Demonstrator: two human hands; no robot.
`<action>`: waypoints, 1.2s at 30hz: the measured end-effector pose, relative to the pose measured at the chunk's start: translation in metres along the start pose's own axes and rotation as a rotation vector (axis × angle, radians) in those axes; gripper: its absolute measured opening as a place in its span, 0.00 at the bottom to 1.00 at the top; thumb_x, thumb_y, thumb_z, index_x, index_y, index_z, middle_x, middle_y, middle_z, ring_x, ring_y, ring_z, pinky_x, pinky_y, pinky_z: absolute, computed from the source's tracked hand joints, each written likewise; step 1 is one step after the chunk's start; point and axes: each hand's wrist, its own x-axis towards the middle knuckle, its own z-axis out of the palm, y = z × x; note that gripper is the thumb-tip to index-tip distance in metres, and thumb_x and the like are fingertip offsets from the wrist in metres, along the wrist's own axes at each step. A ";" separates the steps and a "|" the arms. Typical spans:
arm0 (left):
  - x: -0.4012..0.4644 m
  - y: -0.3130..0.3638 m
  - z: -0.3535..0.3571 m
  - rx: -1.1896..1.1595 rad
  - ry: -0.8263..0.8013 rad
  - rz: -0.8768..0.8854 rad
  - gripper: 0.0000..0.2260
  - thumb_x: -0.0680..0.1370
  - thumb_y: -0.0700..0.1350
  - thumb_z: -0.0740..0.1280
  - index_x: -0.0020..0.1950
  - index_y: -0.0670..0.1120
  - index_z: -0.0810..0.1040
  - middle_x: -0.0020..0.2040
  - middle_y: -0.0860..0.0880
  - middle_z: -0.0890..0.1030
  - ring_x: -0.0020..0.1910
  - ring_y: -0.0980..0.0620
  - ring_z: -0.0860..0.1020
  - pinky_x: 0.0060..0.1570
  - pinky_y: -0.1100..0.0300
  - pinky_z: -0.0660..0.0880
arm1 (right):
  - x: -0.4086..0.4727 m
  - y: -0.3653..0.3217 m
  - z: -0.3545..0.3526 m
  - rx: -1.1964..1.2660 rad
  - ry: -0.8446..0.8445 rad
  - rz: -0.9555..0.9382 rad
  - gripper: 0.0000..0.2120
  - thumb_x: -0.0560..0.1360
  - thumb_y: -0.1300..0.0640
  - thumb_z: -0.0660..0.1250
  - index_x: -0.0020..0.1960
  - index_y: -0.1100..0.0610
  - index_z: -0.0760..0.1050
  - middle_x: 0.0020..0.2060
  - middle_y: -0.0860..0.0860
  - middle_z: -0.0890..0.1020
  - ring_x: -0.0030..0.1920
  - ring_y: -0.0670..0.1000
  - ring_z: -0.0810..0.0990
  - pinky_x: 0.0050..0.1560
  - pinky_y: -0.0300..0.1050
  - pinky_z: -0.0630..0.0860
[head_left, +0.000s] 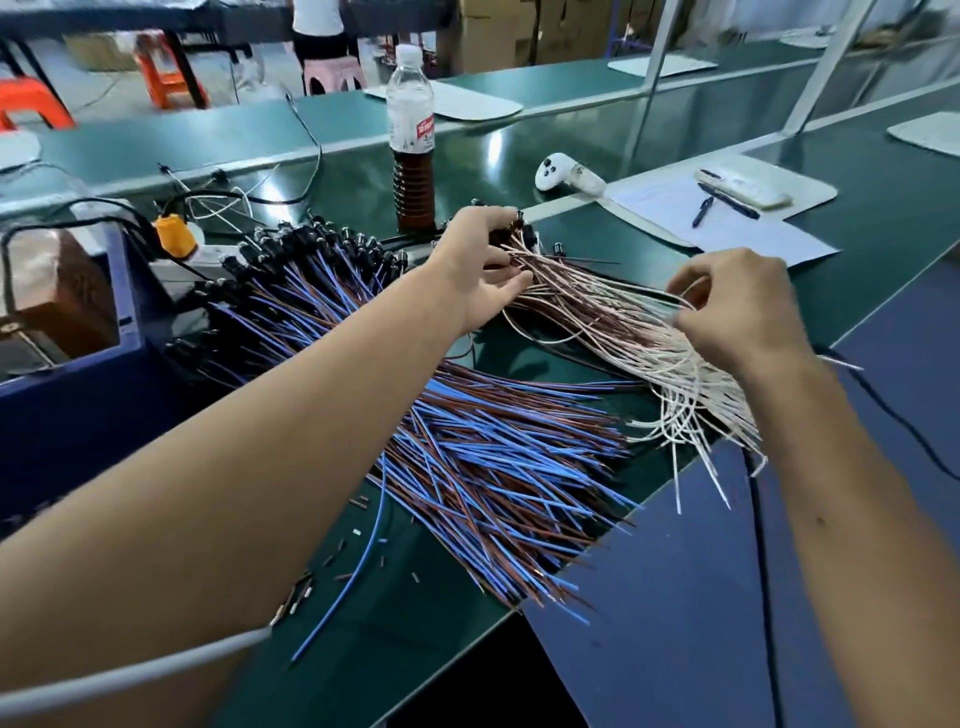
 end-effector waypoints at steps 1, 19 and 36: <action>-0.003 0.001 0.000 -0.003 -0.004 0.003 0.21 0.81 0.43 0.68 0.70 0.34 0.69 0.65 0.35 0.70 0.55 0.41 0.74 0.66 0.47 0.77 | -0.001 0.002 -0.003 0.003 -0.012 0.016 0.13 0.68 0.64 0.81 0.50 0.53 0.86 0.39 0.52 0.84 0.41 0.53 0.82 0.48 0.41 0.75; -0.186 0.077 -0.109 0.313 0.142 0.555 0.07 0.82 0.44 0.64 0.47 0.44 0.79 0.37 0.50 0.82 0.31 0.53 0.78 0.32 0.63 0.76 | -0.095 -0.224 0.028 0.560 0.076 -0.569 0.04 0.76 0.56 0.73 0.44 0.55 0.85 0.35 0.47 0.84 0.35 0.46 0.81 0.43 0.41 0.76; -0.350 0.035 -0.399 1.113 1.450 0.447 0.06 0.75 0.48 0.69 0.43 0.48 0.83 0.43 0.45 0.85 0.47 0.41 0.82 0.42 0.55 0.72 | -0.305 -0.478 0.101 0.909 -0.617 -0.933 0.05 0.74 0.62 0.74 0.40 0.57 0.85 0.34 0.48 0.85 0.36 0.47 0.82 0.40 0.41 0.77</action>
